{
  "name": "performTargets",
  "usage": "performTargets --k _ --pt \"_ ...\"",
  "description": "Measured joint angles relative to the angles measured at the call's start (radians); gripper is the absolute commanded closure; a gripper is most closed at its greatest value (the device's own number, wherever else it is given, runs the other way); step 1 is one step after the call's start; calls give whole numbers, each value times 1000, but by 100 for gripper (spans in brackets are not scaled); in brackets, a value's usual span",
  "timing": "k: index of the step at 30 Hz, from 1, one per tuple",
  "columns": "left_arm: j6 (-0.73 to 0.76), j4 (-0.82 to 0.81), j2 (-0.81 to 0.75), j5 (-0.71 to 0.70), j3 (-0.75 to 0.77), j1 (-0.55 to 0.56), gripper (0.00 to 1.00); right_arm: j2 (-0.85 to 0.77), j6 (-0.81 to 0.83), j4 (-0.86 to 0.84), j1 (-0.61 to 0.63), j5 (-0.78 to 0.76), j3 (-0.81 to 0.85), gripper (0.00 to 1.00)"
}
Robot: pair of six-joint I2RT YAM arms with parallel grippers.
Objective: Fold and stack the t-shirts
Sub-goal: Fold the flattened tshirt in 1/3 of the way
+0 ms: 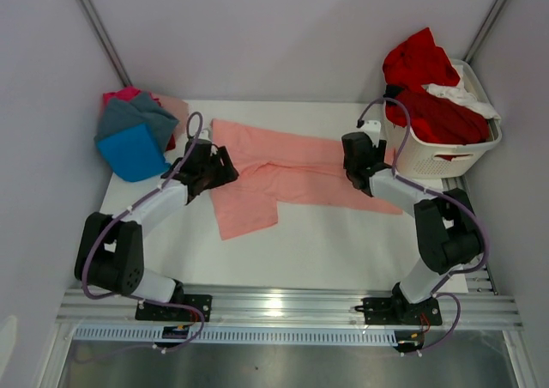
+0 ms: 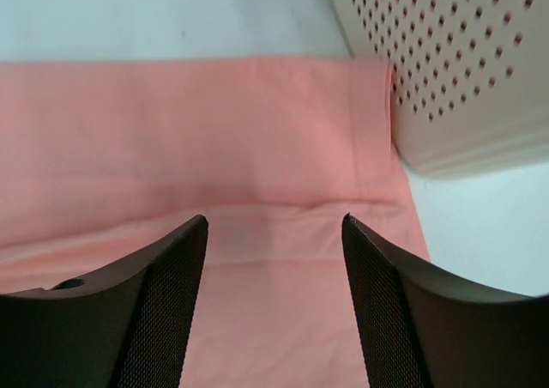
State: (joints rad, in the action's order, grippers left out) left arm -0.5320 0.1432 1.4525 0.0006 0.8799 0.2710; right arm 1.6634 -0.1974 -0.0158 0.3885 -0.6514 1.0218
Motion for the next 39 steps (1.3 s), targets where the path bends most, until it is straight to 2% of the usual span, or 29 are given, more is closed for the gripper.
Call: performTargets --k 7,12,16,25,31,34,36,37,39 --pt "-74 134 -41 -25 -43 59 31 -48 -154 143 67 -61 -60 32" --pt "-131 204 -170 -38 -176 90 30 -99 -267 261 82 -123 -109 31" --pt "-170 240 -214 -50 -250 96 28 -179 -323 311 84 -134 -193 28" --pt "-235 230 -222 -69 -326 157 28 -244 -407 338 21 -19 -242 28" --pt "-272 167 -230 -77 -355 192 32 -249 -429 357 5 18 -242 28" --pt "-286 142 -230 -76 -366 202 40 -253 -439 364 -6 25 -242 28" --pt "-296 129 -230 -76 -373 205 53 -257 -447 374 -14 26 -242 28" --pt "-302 126 -229 -75 -378 206 69 -261 -451 381 -18 26 -242 28" --pt "-309 125 -229 -72 -389 208 91 -266 -461 391 -26 26 -242 28"
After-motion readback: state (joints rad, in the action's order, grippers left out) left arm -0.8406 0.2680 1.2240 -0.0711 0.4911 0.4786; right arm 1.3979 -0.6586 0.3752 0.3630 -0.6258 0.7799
